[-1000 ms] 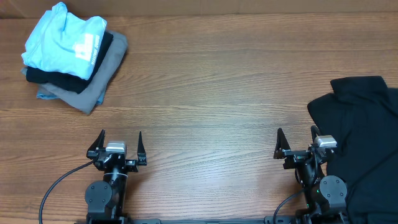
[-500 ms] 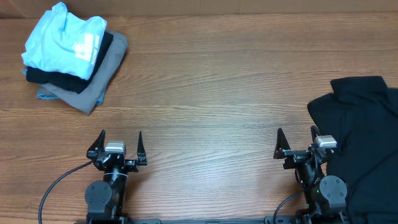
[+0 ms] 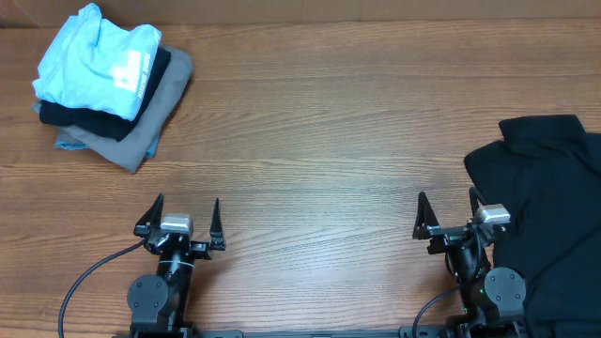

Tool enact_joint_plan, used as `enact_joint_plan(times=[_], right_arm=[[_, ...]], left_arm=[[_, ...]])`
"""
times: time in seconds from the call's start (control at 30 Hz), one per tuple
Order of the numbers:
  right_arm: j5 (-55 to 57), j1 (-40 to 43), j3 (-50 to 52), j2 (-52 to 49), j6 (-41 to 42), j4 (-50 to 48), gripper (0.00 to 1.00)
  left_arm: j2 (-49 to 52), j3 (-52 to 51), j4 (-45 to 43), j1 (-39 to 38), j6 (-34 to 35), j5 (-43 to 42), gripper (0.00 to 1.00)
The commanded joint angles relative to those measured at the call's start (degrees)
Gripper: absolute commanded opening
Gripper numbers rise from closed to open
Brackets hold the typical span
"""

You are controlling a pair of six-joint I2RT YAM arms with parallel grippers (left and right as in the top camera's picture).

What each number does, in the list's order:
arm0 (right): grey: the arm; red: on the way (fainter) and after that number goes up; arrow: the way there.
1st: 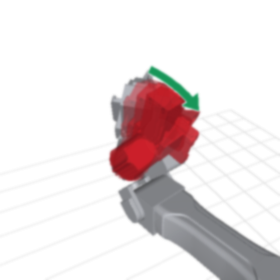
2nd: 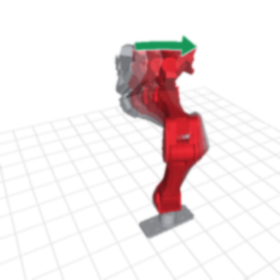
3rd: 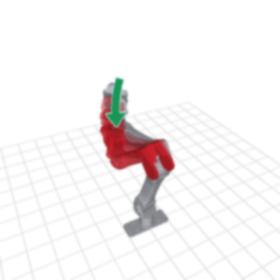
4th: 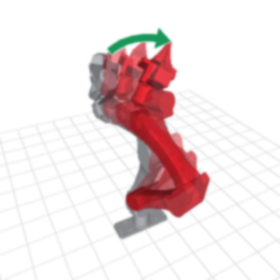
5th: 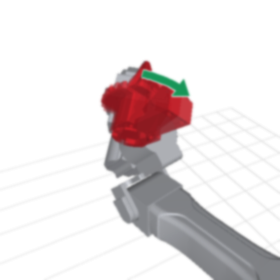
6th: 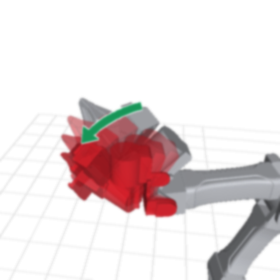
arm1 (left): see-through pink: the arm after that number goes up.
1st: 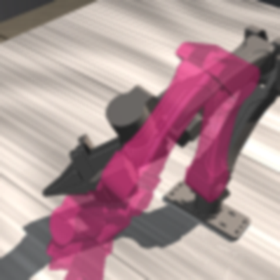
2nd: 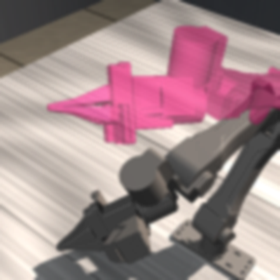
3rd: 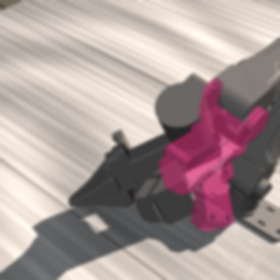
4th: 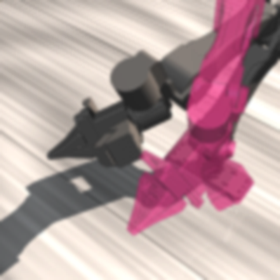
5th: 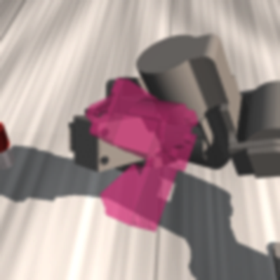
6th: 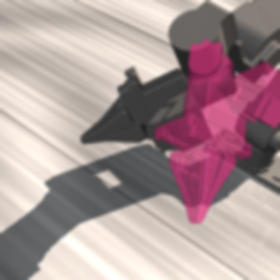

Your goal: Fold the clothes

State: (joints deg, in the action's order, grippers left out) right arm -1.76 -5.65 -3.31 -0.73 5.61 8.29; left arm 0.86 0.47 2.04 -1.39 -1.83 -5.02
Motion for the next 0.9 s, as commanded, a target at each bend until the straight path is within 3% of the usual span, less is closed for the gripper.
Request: enact_joint_plan(times=[0.0, 0.27, 0.37, 0.67, 0.87], right_arm=[[-1.42, 0.15, -3.87, 0.28, 5.55, 2.03, 1.00], [-4.37, 0.15, -20.96, -11.39, 6.86, 13.14, 1.00], [-4.37, 0.15, -34.75, -25.03, 6.75, 24.33, 1.00], [-4.35, 0.17, -68.22, -60.15, 6.40, 50.71, 1.00], [-4.20, 0.17, -79.32, -74.86, 6.12, 56.70, 1.00]], left_arm=[[-0.55, 3.02, -1.22, 0.24, 0.52, -5.57, 1.00], [7.87, 19.15, 10.40, 0.24, -1.38, -6.23, 1.00], [20.04, 30.60, 19.19, 0.24, -1.31, -10.10, 1.00], [50.53, 62.34, 42.86, 0.24, -0.92, -10.08, 1.00], [66.40, 79.91, 60.22, 0.24, -0.94, -10.08, 1.00]])
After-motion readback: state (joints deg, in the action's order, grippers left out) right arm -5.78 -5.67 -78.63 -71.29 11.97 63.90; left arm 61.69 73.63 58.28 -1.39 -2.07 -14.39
